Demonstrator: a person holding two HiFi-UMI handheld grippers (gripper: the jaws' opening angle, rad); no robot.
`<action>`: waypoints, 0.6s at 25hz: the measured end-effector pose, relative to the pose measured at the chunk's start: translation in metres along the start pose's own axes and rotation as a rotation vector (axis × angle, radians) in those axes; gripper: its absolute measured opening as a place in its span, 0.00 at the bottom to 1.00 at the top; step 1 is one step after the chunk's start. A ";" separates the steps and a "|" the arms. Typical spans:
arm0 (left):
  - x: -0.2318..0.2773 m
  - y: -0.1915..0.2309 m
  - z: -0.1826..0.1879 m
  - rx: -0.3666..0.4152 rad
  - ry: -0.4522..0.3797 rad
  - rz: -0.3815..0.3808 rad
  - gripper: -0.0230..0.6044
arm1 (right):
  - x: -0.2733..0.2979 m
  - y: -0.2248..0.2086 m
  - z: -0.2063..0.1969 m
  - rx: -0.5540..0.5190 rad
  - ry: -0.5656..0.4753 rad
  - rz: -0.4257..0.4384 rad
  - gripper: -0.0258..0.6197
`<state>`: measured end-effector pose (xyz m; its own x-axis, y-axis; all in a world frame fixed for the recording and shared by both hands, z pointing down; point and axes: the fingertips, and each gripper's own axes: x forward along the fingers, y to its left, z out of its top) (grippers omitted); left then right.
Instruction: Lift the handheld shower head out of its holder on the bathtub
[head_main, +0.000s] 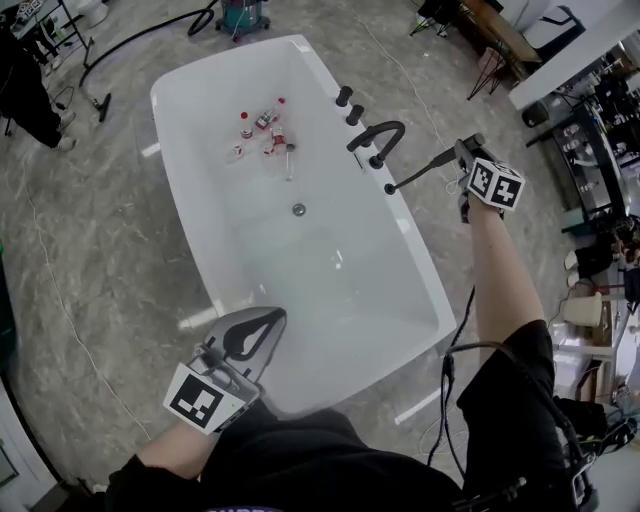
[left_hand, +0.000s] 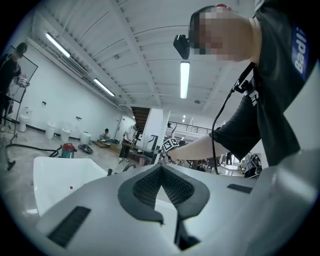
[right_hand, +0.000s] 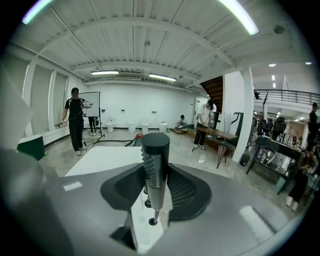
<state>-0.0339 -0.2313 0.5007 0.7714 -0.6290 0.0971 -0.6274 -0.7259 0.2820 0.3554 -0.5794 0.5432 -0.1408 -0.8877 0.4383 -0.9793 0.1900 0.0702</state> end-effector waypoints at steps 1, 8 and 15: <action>-0.005 -0.001 0.005 0.003 -0.006 -0.008 0.05 | -0.009 0.004 0.008 0.000 -0.008 -0.001 0.24; -0.045 -0.003 0.027 0.027 -0.037 -0.100 0.05 | -0.087 0.040 0.059 0.010 -0.081 -0.011 0.24; -0.082 -0.020 0.030 0.049 0.005 -0.212 0.04 | -0.205 0.080 0.092 0.056 -0.181 -0.030 0.24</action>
<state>-0.0879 -0.1738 0.4586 0.8871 -0.4593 0.0454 -0.4552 -0.8545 0.2504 0.2923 -0.4207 0.3764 -0.1305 -0.9544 0.2684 -0.9893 0.1432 0.0281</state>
